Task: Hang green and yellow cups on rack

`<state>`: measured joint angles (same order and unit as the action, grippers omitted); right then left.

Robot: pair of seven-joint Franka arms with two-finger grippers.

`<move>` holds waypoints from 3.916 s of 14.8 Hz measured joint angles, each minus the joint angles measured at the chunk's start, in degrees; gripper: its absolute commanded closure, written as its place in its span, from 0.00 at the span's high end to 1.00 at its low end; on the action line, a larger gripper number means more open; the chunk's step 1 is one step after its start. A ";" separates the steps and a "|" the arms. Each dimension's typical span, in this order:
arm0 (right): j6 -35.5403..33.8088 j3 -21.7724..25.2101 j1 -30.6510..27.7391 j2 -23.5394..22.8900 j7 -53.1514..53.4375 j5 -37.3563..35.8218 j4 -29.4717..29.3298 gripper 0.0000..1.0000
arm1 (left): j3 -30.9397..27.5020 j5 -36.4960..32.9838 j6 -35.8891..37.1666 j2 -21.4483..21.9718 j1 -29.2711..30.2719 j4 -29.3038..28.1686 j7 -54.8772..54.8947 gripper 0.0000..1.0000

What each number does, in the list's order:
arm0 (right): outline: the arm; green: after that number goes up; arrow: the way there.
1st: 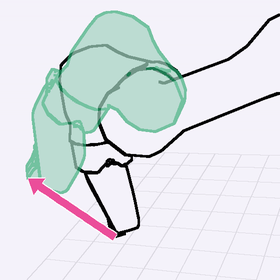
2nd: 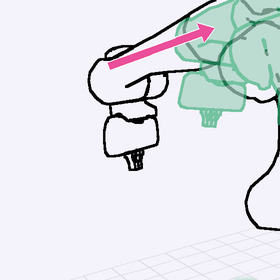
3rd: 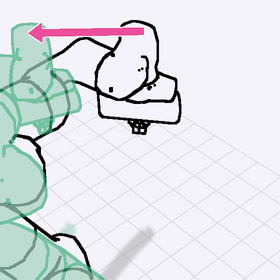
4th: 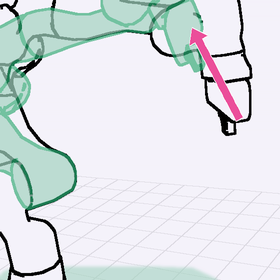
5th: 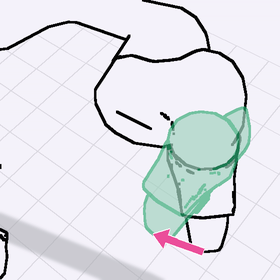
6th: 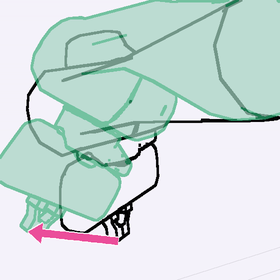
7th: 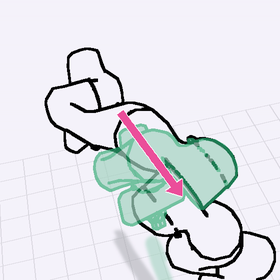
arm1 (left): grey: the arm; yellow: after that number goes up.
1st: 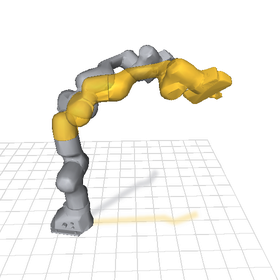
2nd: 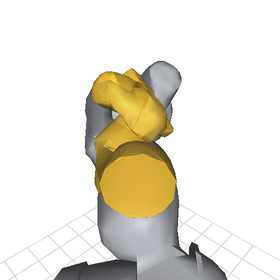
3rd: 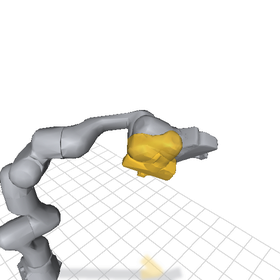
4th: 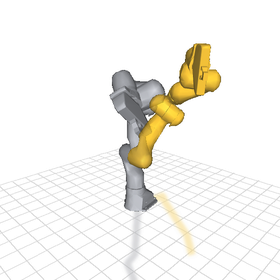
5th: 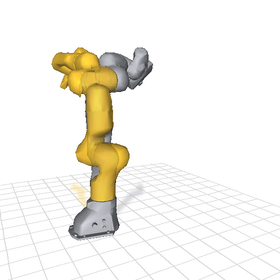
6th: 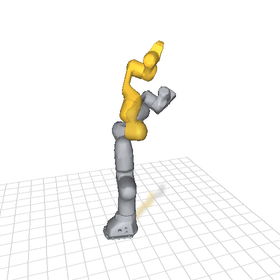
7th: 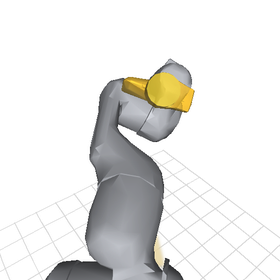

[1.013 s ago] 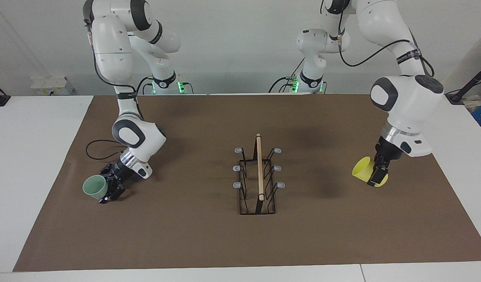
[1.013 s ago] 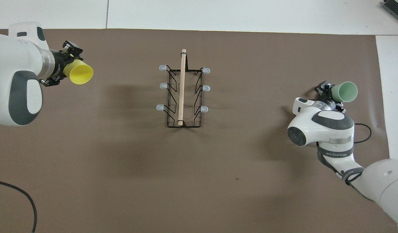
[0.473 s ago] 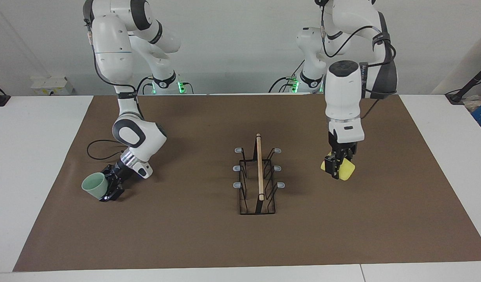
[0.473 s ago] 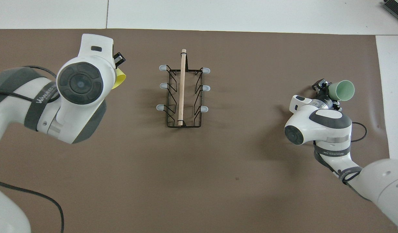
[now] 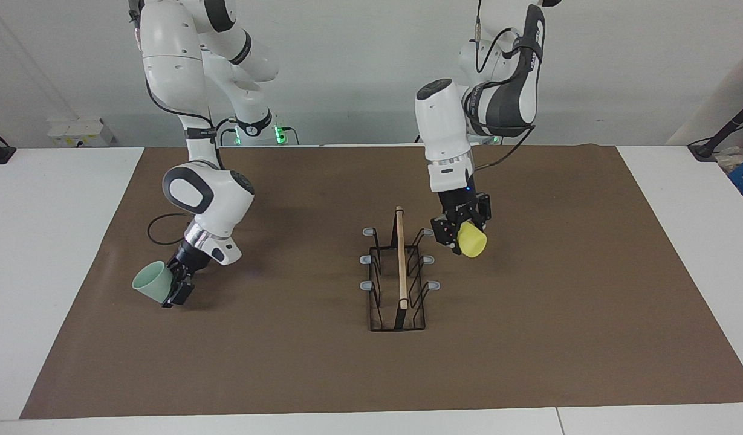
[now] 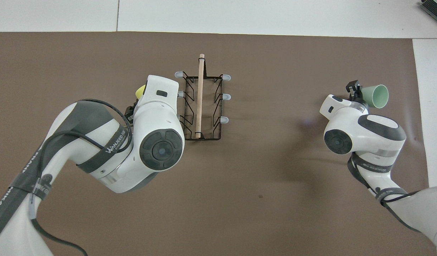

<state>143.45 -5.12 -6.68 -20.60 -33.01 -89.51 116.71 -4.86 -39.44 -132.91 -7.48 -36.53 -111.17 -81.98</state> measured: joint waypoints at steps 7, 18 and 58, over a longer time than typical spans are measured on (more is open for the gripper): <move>0.81 -2.46 0.41 7.28 -1.96 18.99 1.78 0.00 | -0.13 -2.97 -3.58 1.34 -2.85 -3.96 -0.51 0.14; -28.41 -13.79 0.51 10.51 -9.75 61.18 -11.51 0.00 | -0.42 -2.95 -3.58 3.22 -4.30 -4.97 -0.95 1.00; -29.40 -13.79 -10.84 25.05 -69.95 189.55 2.10 0.00 | -0.02 41.69 45.35 6.40 31.45 24.05 94.50 1.00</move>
<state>114.05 -18.91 -17.53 4.45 -102.95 100.04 118.81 -4.88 2.25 -87.56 -1.08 -5.08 -87.12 12.52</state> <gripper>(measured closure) 0.348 0.000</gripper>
